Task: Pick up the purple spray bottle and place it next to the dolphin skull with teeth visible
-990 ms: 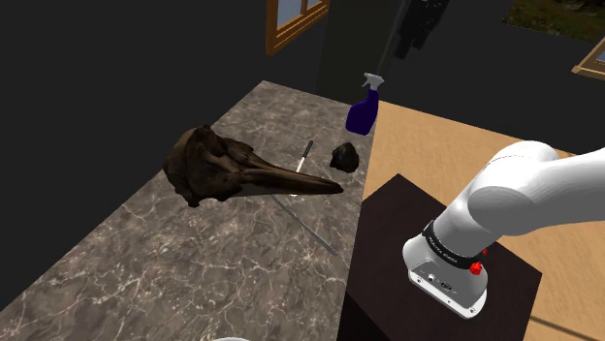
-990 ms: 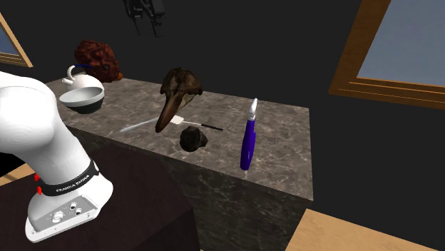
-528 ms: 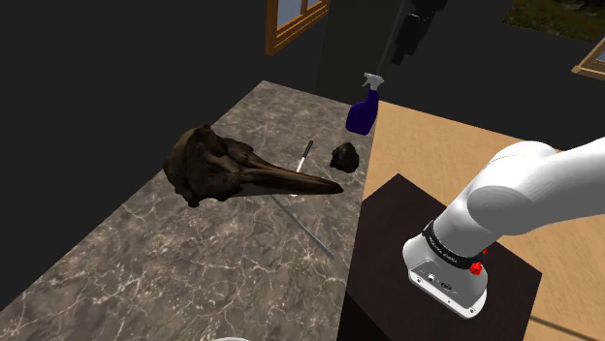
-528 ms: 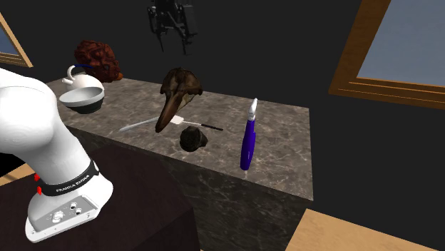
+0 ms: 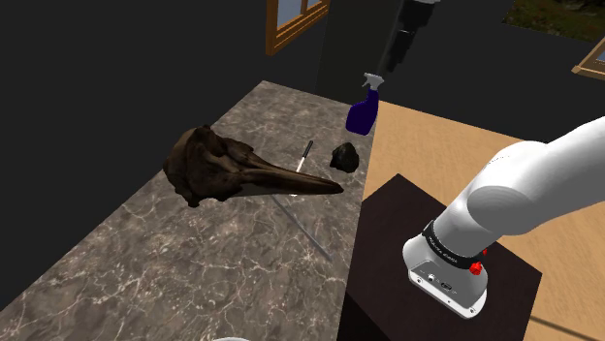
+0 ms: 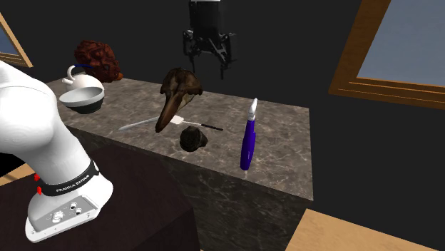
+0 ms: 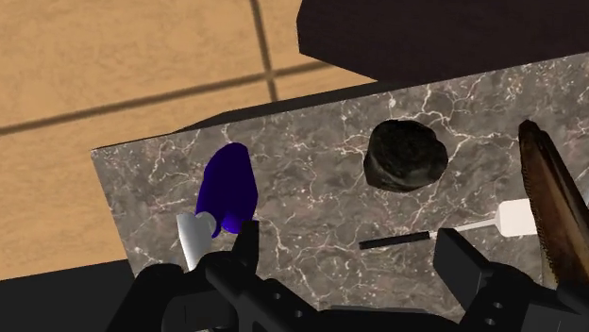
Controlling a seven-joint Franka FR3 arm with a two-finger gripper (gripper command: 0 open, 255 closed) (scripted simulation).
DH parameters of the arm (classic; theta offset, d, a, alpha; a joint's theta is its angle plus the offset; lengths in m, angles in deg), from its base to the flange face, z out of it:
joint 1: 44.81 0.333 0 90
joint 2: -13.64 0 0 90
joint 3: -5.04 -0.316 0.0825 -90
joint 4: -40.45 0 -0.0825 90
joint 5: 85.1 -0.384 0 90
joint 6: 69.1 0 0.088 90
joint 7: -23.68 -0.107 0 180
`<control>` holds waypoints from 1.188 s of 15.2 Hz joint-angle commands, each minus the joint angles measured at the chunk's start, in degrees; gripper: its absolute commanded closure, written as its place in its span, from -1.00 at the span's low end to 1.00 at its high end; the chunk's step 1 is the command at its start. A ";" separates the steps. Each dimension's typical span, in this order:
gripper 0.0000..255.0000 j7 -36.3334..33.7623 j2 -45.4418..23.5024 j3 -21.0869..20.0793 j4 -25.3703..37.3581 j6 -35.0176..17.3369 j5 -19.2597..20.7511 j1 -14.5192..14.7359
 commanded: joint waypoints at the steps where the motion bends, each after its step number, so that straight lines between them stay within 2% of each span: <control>1: -1.00 3.60 -4.19 2.30 1.86 -2.00 -0.45 0.23; 5: -1.00 10.91 -12.98 6.39 6.52 -5.08 -2.80 0.57; 9: -1.00 18.74 -22.72 9.49 12.48 -7.14 -6.94 0.22; 18: -1.00 20.32 -25.66 9.80 9.10 -13.01 -8.39 -0.18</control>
